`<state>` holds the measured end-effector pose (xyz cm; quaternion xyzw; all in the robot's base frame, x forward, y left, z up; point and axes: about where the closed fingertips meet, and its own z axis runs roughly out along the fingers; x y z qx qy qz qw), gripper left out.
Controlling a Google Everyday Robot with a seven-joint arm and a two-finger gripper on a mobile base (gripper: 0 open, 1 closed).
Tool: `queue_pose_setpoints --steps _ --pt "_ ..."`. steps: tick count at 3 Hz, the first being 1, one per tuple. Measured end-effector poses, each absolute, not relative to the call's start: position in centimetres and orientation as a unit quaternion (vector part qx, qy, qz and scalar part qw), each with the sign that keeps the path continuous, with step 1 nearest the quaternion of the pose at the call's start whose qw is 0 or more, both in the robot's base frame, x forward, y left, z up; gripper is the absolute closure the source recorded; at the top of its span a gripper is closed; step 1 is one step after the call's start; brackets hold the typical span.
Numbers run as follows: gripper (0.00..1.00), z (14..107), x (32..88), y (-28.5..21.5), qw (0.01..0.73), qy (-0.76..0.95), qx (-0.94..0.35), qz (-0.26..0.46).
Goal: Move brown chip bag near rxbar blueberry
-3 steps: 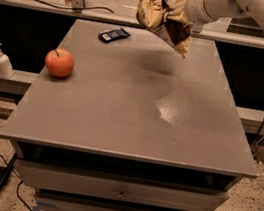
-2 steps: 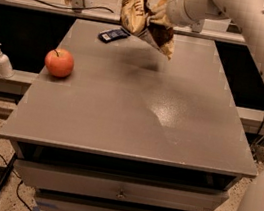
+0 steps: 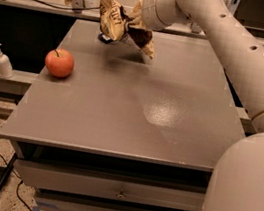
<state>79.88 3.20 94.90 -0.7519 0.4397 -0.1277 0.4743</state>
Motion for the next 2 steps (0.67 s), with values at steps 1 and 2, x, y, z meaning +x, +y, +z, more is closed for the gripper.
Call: queue_pose_setpoints --steps 1,2 --pt "1.0 94.3 81.8 3.2 0.463 0.412 -0.77 -0.154" --pt "1.0 94.1 83.5 1.5 0.449 0.399 -0.779 -0.182"
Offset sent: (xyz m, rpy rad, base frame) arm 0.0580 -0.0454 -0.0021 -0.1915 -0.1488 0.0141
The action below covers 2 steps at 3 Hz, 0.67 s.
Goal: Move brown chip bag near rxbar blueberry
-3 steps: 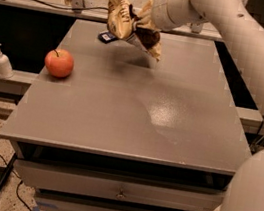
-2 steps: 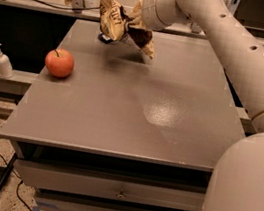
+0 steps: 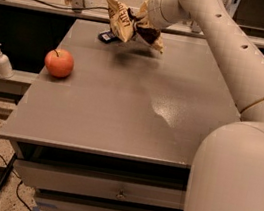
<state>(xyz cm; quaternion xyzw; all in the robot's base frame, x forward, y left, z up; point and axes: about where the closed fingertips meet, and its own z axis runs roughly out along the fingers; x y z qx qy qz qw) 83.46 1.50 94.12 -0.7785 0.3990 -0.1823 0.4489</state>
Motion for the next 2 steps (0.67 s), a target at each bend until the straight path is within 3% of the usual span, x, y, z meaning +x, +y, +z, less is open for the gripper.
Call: queue_pose_setpoints --steps 1,2 --pt "1.0 93.6 85.3 -0.4 0.438 0.407 -0.777 -0.198" --pt "0.81 92.7 86.3 -1.0 0.428 0.419 -0.775 -0.201"
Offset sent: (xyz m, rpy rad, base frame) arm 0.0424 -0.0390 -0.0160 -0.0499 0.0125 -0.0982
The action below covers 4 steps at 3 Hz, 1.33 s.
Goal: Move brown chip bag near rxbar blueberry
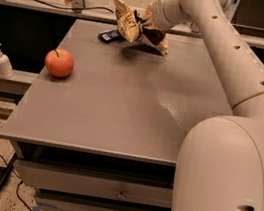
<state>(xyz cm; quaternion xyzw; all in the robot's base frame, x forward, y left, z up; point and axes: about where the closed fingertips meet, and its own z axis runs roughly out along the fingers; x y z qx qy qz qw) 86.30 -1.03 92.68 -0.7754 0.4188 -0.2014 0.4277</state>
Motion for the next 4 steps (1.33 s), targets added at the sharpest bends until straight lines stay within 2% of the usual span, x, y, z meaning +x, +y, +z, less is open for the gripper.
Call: queue_pose_setpoints --steps 3,4 --pt "0.12 91.0 88.1 -3.3 0.407 0.439 -0.773 -0.21" --pt "0.0 91.0 88.0 -3.8 0.408 0.447 -0.768 -0.21"
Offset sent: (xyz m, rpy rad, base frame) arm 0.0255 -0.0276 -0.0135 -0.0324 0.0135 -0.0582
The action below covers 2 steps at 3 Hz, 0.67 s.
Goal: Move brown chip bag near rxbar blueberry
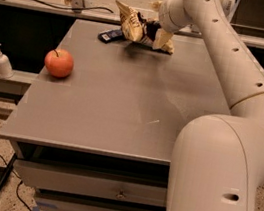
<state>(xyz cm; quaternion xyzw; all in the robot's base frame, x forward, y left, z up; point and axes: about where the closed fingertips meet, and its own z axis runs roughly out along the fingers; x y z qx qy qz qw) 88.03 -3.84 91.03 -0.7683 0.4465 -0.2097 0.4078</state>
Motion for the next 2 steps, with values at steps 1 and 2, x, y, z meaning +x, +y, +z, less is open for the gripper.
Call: queue_pose_setpoints --steps 1,2 --pt "0.0 92.1 86.8 -4.9 0.427 0.479 -0.743 -0.191" --pt "0.0 94.3 82.4 -7.8 0.44 0.545 -0.7 -0.137"
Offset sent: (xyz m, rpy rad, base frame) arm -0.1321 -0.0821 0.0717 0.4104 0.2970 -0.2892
